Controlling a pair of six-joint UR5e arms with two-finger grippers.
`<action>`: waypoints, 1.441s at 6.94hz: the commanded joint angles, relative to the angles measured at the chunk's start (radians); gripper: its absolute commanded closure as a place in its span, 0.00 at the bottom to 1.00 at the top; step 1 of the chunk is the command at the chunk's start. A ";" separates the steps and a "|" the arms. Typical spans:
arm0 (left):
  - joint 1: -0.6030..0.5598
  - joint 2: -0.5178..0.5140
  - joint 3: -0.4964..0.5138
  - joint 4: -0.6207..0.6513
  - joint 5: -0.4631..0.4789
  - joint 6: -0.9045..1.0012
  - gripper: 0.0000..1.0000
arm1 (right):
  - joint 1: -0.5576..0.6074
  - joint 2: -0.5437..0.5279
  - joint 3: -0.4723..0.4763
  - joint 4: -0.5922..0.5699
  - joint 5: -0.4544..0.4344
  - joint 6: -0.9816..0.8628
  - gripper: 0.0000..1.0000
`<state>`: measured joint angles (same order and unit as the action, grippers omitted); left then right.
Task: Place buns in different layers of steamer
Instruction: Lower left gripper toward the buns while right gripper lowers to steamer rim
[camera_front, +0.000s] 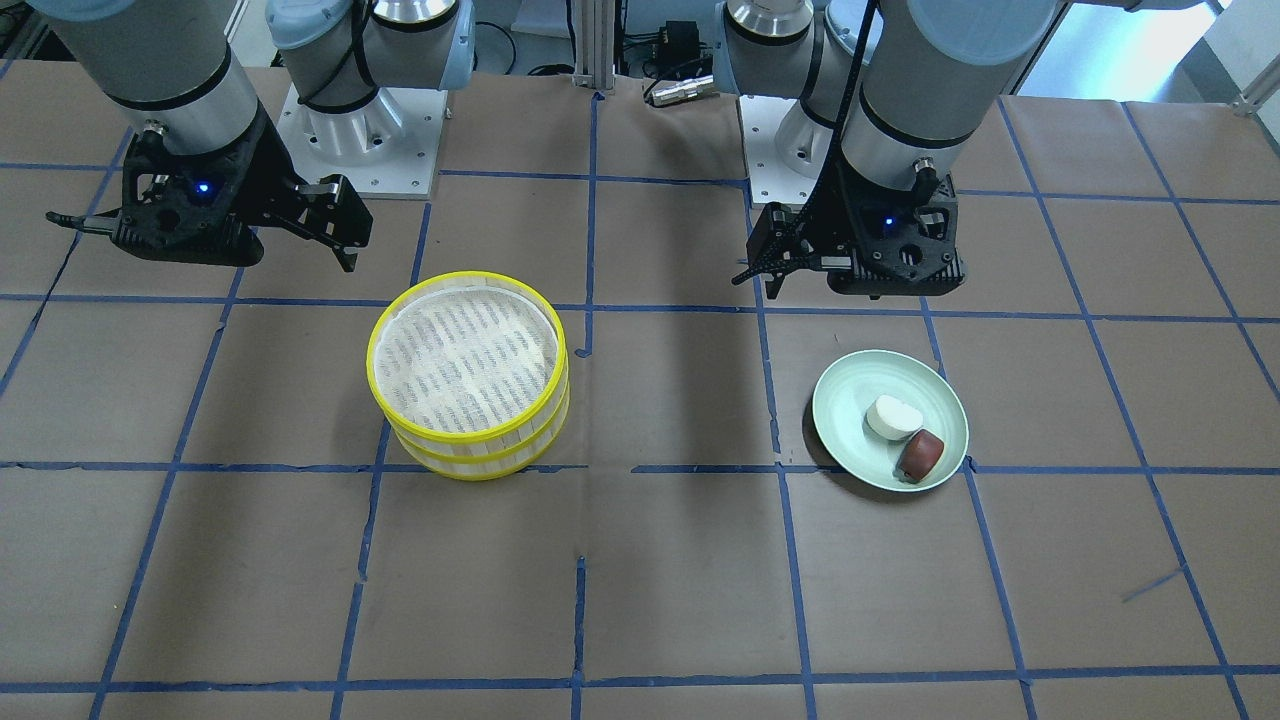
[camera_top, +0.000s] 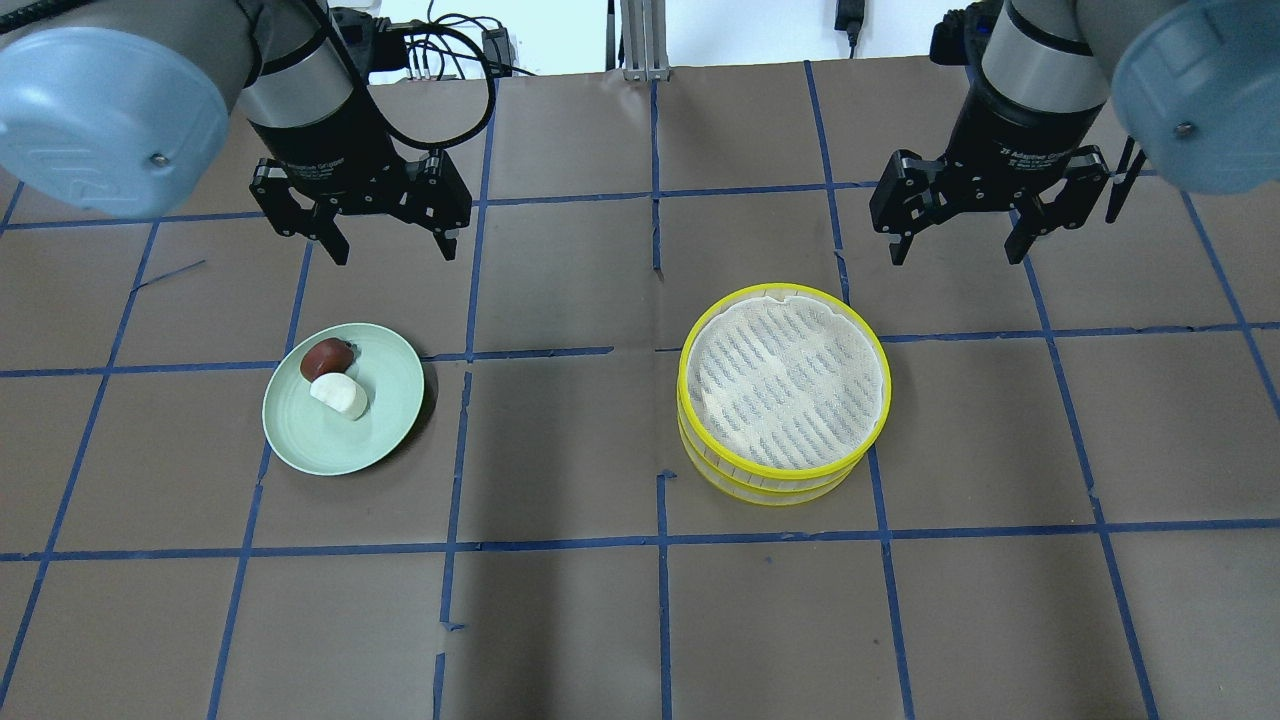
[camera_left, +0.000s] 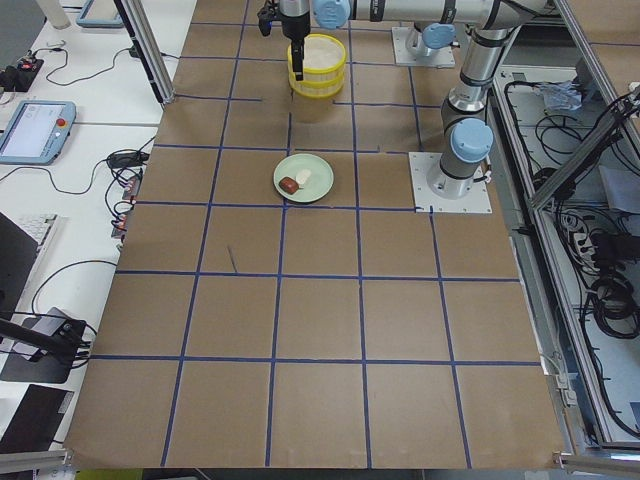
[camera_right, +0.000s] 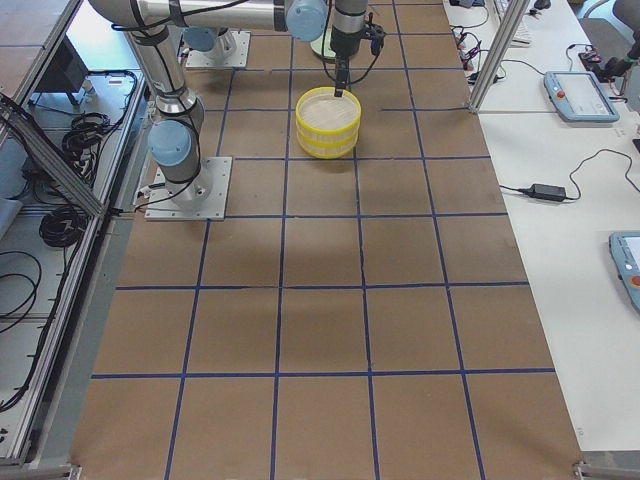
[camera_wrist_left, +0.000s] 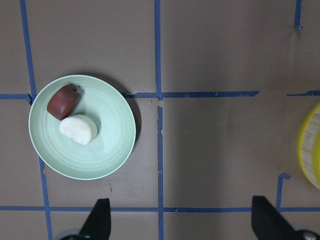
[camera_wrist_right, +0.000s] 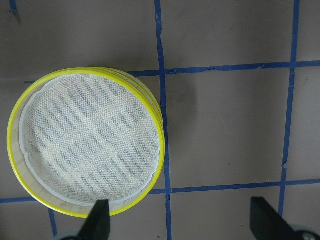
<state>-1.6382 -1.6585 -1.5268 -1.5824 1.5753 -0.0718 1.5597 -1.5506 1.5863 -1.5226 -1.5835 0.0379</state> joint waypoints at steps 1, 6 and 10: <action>0.000 0.000 -0.001 -0.001 -0.003 0.000 0.00 | 0.000 0.000 0.000 -0.005 -0.003 0.004 0.00; 0.229 -0.010 -0.227 0.121 -0.006 0.213 0.03 | 0.003 0.044 0.165 -0.117 0.010 0.013 0.00; 0.270 -0.107 -0.403 0.387 0.008 0.071 0.09 | 0.003 0.122 0.311 -0.405 0.010 0.017 0.02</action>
<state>-1.3816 -1.7265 -1.9088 -1.2507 1.5809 0.0650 1.5632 -1.4552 1.8700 -1.8524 -1.5732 0.0542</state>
